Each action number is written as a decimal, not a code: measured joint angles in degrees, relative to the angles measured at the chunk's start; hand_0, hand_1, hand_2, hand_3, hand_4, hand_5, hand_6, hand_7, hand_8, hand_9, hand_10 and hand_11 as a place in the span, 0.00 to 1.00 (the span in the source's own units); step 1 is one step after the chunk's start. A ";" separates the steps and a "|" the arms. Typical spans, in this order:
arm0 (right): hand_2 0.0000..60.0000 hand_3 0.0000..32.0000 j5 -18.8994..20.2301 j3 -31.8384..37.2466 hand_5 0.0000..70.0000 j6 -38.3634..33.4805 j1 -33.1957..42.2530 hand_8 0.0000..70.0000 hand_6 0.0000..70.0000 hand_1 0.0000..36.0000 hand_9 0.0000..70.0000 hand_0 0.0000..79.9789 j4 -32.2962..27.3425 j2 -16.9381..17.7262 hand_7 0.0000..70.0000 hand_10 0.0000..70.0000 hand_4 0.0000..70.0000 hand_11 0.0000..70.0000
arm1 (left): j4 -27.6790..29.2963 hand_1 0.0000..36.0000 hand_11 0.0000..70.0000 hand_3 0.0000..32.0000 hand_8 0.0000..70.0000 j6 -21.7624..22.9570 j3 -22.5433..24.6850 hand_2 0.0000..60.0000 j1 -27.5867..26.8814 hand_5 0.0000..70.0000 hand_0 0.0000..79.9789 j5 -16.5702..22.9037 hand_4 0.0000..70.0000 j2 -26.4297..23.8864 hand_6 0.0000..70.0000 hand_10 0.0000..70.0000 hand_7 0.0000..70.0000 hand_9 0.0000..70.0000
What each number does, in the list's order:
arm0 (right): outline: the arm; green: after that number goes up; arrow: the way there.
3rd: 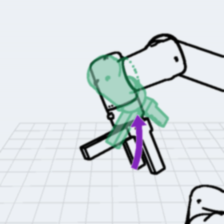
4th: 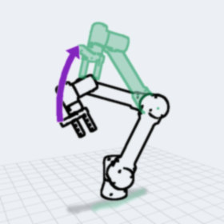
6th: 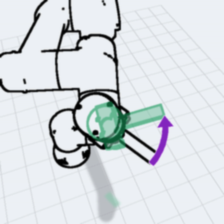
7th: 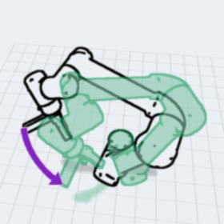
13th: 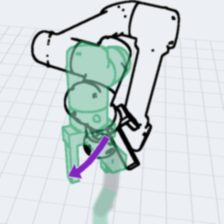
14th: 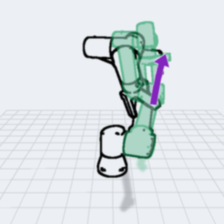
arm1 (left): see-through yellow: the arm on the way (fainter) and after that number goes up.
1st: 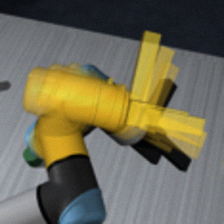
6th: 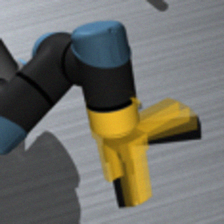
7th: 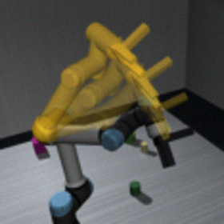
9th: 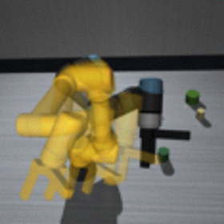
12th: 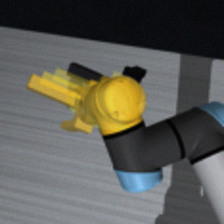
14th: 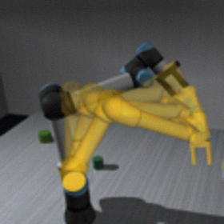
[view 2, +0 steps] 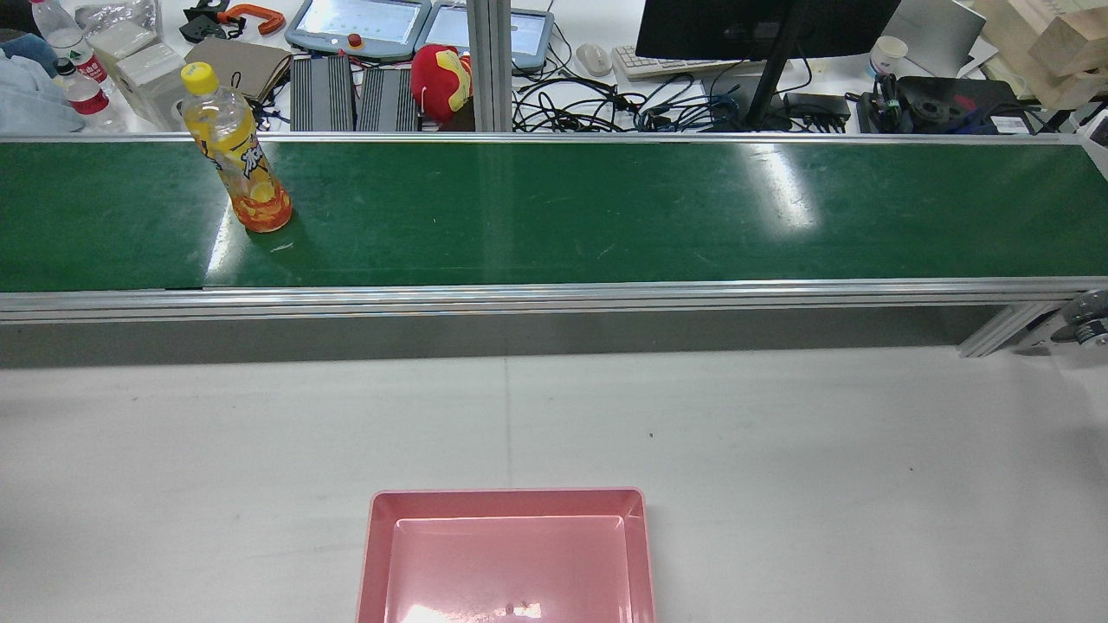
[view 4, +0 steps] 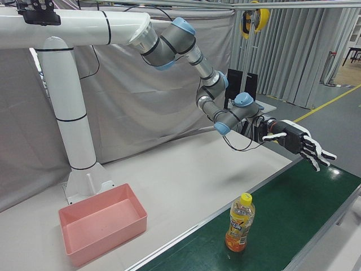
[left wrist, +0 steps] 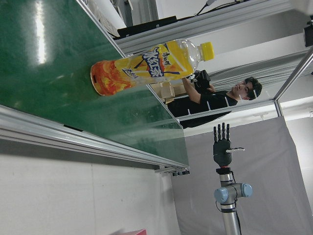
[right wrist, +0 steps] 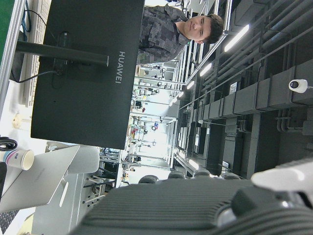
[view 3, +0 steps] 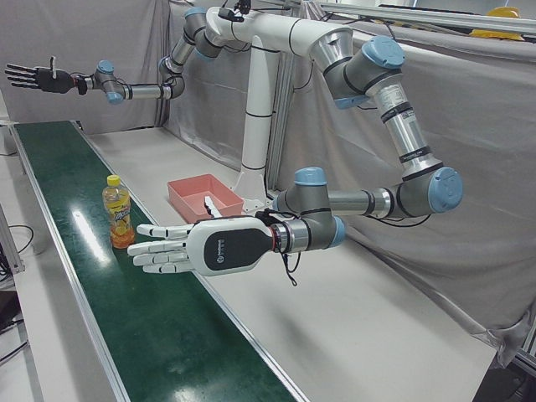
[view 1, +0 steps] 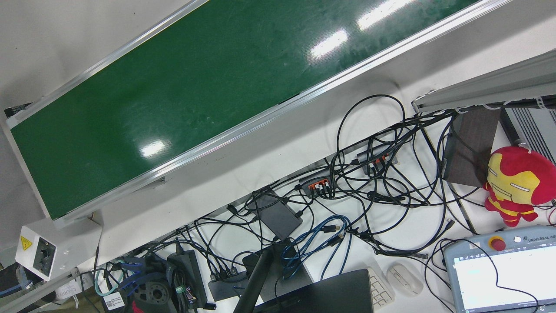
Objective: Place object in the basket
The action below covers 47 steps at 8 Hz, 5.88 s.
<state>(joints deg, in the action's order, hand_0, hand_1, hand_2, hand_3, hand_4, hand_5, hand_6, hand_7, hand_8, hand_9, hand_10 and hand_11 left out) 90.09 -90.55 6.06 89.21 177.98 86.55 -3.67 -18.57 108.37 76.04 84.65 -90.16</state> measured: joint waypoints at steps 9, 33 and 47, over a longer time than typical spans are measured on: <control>0.00 0.00 0.00 -0.04 0.00 0.00 0.00 0.00 0.00 0.00 0.00 0.00 0.00 0.00 0.00 0.00 0.00 0.00 | -8.30 0.33 0.20 0.00 0.08 -2.07 -0.79 0.00 -18.32 0.35 0.66 -12.24 0.07 -11.85 0.00 0.12 0.00 0.10; 0.00 0.00 0.00 -0.22 0.00 -0.03 0.00 0.00 0.00 0.00 0.00 0.00 0.00 -0.01 0.00 0.00 0.00 0.00 | -28.98 0.57 1.00 0.00 1.00 -2.73 -2.99 1.00 -26.86 1.00 0.63 -17.66 0.58 -32.23 0.95 1.00 0.98 1.00; 0.00 0.00 0.00 0.08 0.00 -0.02 -0.06 0.00 0.00 0.00 0.00 0.00 0.00 0.00 0.00 0.00 0.00 0.00 | -34.25 0.23 0.64 0.00 0.46 -9.73 9.18 0.13 -63.62 0.83 0.59 -10.96 0.29 -31.59 0.27 0.44 0.39 0.60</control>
<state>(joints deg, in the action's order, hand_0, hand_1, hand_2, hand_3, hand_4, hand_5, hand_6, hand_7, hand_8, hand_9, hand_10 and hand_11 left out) 90.09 -90.47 6.05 89.15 177.98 86.55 -37.92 -28.31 117.55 12.41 73.69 -121.75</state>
